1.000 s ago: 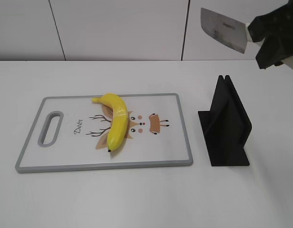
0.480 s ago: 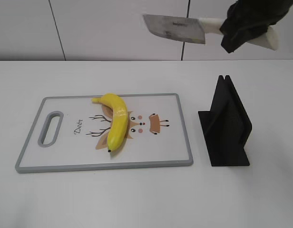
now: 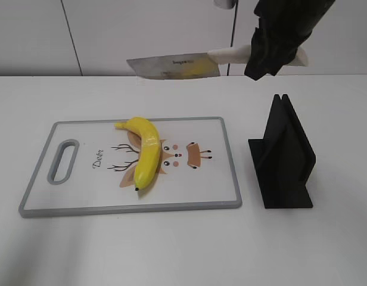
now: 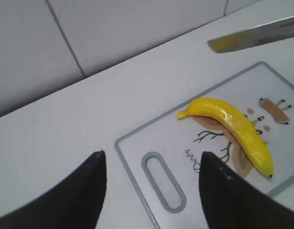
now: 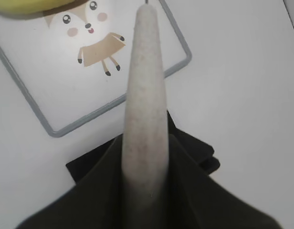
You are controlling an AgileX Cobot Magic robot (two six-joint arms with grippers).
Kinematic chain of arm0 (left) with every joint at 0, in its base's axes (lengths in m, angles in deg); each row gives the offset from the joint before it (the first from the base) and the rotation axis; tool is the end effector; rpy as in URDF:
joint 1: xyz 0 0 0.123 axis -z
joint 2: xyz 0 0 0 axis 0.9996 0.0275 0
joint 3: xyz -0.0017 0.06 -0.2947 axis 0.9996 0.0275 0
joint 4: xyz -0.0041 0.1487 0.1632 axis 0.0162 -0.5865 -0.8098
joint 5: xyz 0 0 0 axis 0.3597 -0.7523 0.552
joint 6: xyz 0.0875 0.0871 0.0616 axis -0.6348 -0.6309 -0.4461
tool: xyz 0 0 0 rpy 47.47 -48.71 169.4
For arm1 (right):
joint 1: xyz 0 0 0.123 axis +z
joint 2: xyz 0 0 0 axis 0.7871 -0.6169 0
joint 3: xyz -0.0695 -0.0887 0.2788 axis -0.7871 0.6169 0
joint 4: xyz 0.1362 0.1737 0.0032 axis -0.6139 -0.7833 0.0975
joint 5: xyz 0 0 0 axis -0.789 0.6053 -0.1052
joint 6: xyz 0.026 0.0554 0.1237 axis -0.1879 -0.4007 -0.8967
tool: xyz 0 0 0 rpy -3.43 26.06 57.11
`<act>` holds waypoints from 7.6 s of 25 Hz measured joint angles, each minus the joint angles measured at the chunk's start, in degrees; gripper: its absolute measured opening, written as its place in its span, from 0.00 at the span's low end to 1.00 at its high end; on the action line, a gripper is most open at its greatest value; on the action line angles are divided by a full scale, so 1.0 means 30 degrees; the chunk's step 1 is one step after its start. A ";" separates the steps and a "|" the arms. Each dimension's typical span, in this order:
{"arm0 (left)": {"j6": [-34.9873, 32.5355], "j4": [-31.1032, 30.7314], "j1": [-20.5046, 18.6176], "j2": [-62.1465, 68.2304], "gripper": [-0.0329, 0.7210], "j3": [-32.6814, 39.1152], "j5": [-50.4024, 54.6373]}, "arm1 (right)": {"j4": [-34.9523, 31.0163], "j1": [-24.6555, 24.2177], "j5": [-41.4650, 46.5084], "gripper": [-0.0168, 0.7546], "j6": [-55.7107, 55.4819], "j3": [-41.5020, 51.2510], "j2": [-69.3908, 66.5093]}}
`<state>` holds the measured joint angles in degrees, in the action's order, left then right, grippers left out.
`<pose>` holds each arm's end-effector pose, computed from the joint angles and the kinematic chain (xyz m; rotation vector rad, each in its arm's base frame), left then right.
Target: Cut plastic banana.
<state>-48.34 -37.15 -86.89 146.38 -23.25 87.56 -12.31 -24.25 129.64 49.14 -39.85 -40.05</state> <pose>0.2068 -0.0577 0.3620 0.7572 2.0111 -0.1539 0.3228 0.1838 0.2865 -1.5121 2.2399 0.0668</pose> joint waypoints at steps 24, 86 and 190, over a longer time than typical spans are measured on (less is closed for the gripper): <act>-1.1018 -0.0154 0.4963 1.2904 0.77 -0.8036 0.3478 | -0.4315 0.0000 -0.1509 0.24 0.7832 -0.0117 -0.1496; -1.0446 -0.1856 0.6045 2.0353 0.05 -0.8626 0.0883 | -0.2747 -0.1517 -0.2688 0.26 0.8385 -0.0279 -0.8955; 1.6912 -1.0263 0.2666 -1.1743 0.83 0.8395 0.6958 | 0.1872 -0.1586 -0.3283 0.24 -2.0520 1.2092 1.1437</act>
<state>2.40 -67.94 -78.90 111.15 1.94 108.43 -6.69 -29.01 119.79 -12.42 -3.57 -5.74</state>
